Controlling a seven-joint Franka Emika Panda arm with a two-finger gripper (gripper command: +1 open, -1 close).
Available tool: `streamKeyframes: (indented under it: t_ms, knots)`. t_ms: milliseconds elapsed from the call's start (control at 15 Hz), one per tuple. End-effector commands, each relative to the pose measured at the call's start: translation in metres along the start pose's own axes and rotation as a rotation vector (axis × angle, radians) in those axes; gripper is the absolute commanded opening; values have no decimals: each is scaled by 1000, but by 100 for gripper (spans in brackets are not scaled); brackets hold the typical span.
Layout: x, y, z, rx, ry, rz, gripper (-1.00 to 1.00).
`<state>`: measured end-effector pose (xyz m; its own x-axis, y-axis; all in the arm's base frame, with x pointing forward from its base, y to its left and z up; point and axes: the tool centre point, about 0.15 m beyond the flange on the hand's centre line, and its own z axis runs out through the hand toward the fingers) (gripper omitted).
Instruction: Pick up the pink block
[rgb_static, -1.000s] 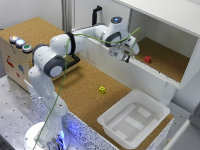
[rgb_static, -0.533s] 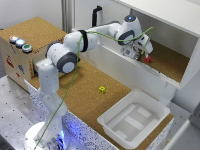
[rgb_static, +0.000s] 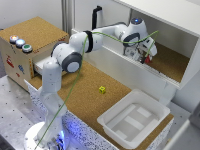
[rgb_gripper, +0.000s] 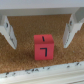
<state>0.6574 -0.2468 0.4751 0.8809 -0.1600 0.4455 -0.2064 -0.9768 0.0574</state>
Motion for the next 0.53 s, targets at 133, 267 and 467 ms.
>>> streamKeyframes:
  t_ms: [133, 267, 467]
  knots:
    - [40, 6, 16, 71, -73, 18, -100]
    - [38, 5, 14, 73, -70, 10, -100]
    - [34, 7, 16, 61, -77, 6, -100]
